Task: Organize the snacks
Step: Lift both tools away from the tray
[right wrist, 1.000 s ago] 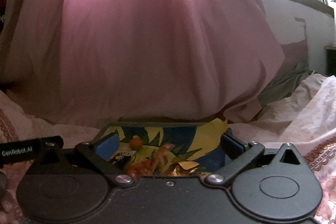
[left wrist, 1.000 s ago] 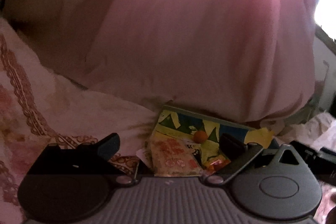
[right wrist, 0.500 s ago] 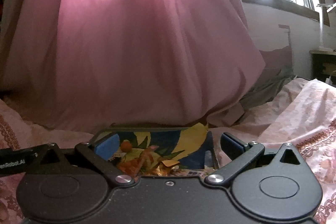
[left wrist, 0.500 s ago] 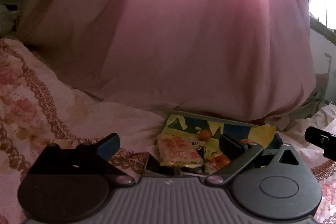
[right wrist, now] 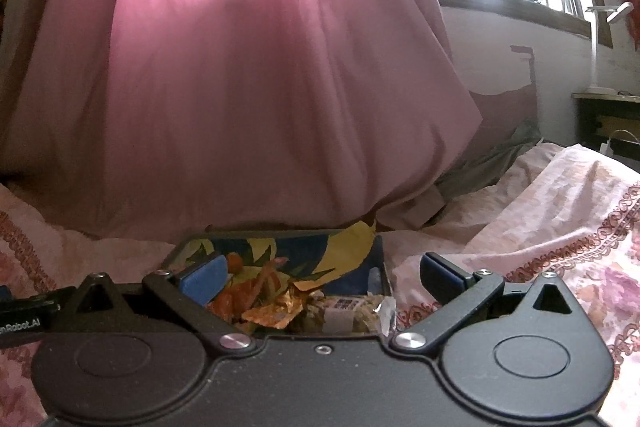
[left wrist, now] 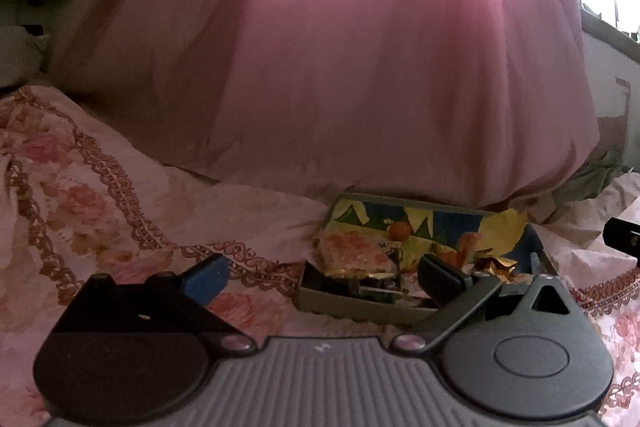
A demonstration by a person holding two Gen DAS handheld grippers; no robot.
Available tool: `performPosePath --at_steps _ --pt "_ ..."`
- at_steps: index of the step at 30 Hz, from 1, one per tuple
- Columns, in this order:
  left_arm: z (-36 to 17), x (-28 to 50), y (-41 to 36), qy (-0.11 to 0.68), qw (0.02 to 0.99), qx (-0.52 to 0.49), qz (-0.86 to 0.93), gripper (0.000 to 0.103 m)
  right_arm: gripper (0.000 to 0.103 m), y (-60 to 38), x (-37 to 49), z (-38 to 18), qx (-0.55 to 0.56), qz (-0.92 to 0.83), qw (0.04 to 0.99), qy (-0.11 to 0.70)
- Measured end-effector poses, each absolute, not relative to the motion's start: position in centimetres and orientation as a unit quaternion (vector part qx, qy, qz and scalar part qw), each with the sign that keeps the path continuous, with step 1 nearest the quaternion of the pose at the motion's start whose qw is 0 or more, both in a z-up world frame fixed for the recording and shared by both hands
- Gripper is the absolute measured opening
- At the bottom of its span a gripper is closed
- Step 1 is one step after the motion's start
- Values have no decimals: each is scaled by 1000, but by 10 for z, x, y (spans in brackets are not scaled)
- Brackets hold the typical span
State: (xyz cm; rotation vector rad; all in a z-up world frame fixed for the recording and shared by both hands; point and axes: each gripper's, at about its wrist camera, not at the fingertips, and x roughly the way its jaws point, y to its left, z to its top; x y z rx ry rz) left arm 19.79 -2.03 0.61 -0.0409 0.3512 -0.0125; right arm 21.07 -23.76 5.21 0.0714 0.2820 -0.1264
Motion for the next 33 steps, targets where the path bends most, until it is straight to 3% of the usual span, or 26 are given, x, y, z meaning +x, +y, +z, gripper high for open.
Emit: performPosePath --at_steps 33 --pt "-15 135 -14 237 971 -12 28 103 102 -228 152 37 23 -65 982 173"
